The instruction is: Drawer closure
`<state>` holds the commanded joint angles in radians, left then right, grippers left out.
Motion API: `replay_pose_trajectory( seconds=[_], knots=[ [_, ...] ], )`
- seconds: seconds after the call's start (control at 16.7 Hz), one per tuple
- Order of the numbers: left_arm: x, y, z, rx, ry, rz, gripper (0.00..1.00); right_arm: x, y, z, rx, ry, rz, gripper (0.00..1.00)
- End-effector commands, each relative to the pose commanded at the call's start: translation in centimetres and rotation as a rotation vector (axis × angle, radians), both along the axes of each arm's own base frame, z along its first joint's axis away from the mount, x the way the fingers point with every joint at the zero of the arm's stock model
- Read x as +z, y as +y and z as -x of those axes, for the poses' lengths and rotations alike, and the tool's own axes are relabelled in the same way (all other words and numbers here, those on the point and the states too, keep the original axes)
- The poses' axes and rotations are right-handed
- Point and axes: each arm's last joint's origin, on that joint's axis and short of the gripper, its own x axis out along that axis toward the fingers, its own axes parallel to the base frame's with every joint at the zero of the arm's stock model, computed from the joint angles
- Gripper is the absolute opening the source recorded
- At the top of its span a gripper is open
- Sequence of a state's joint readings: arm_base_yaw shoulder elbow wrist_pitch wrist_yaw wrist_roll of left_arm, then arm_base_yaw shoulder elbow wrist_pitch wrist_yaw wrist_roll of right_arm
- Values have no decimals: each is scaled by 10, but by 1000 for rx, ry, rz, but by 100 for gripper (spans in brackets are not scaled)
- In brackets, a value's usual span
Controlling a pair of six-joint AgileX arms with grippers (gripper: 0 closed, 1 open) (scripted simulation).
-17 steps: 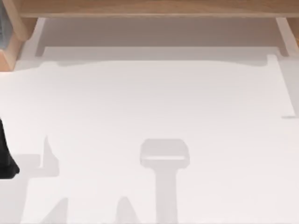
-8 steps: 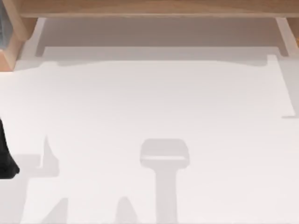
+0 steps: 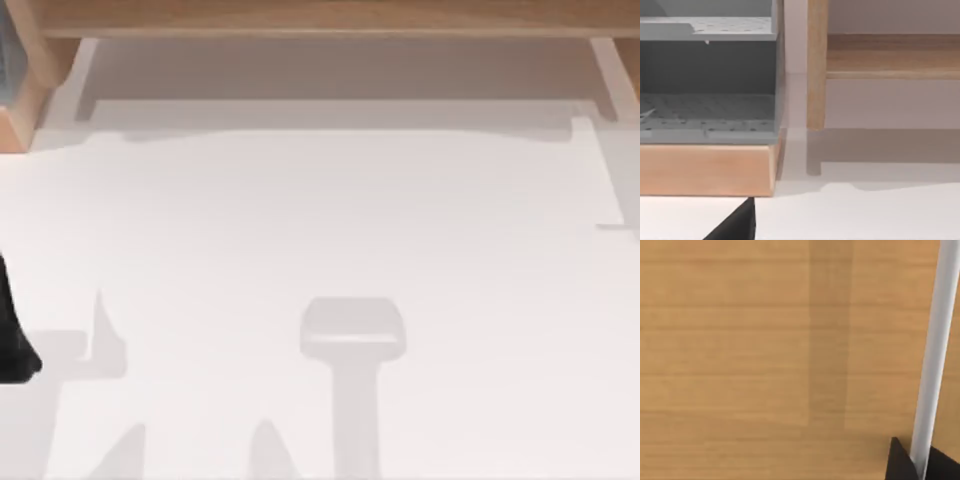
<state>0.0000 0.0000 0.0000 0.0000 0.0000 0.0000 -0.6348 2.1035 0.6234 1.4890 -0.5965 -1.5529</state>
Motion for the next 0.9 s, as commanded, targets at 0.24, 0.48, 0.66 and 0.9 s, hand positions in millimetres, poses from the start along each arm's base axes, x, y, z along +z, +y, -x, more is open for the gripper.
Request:
replay_pose_trajectory(
  seconds=[0.24,0.48,0.66,0.9],
  knots=[
    [0,0,0,0,0,0,100,0,2,-32,3,3,-4,0],
    [0,0,0,0,0,0,100,0,1,-30,-3,6,-7,0],
    [0,0,0,0,0,0,100,0,0,-40,-4,4,-7,0],
    [0,0,0,0,0,0,100,0,-1,-75,-2,1,-6,0]
  ],
)
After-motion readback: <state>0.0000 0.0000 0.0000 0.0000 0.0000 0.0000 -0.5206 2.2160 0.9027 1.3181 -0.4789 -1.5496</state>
